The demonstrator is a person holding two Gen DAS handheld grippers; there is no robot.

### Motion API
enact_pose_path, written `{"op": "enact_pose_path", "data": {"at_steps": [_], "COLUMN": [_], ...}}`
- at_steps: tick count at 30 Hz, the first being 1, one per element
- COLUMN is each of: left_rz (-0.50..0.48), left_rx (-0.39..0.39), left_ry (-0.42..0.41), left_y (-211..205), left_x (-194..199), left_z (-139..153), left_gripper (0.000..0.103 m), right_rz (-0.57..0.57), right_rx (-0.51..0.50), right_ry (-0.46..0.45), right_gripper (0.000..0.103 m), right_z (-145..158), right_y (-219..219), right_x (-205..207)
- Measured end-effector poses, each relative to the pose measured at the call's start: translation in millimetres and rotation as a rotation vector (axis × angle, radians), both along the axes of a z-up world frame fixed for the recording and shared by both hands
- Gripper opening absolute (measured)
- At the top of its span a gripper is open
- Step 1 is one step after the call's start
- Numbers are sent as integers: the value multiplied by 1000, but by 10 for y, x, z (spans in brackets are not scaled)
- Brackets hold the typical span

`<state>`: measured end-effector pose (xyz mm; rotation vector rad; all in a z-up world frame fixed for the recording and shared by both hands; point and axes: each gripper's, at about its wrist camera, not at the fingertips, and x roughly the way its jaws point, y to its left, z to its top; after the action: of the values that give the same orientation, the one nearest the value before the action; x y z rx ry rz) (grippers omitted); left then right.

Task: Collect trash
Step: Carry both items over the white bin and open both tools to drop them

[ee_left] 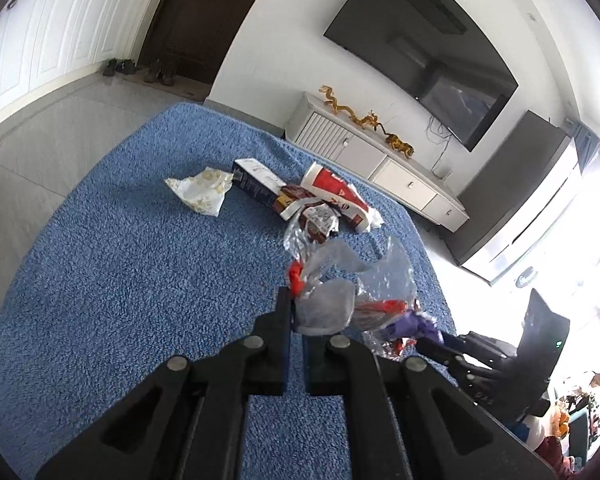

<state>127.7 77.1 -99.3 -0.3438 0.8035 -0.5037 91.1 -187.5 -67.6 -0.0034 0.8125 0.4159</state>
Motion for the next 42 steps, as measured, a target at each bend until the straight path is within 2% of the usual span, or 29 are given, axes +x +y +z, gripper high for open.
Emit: {"op": "enact_pose_path", "data": {"at_steps": [6,12,17,22,28,35,39,42], "left_rz": [-40,-168,-325,-518,-726,-846,-870,-877], "left_rx": [14,40,76,132,201,281,308,313], "left_ry": [-36,-76,-89,-92,-47,29,89,143], "left_y": [-185,-763,-1598,-2738,-4115,-5378,-5822,-5984], "left_x": [-84,-181,-268,-456,-735,-980,-997,-973], "left_z": [193,397,477,444,124,-393,-696,-865], "left_gripper": [4,4,4,4,4,6,6,8], "right_rz": [-46,-176,-331,-542,-766,-933,-982,-994], "right_rx": [37,51,51,50,63,147,181,171], "right_ry": [-75,-134,-147,-108,-2,108,151,177], "right_gripper": [21,21,21,21,21,22,23,27], "right_z": [268,441,421,172,-339,-896,-1137,-1221], "right_y": [-218,-800,-1461,-2283,-3068,-3748,-3942,-3971], "right_x": [-177,-501,-867,-1302,-1709,-1973,-2016,-2015]}}
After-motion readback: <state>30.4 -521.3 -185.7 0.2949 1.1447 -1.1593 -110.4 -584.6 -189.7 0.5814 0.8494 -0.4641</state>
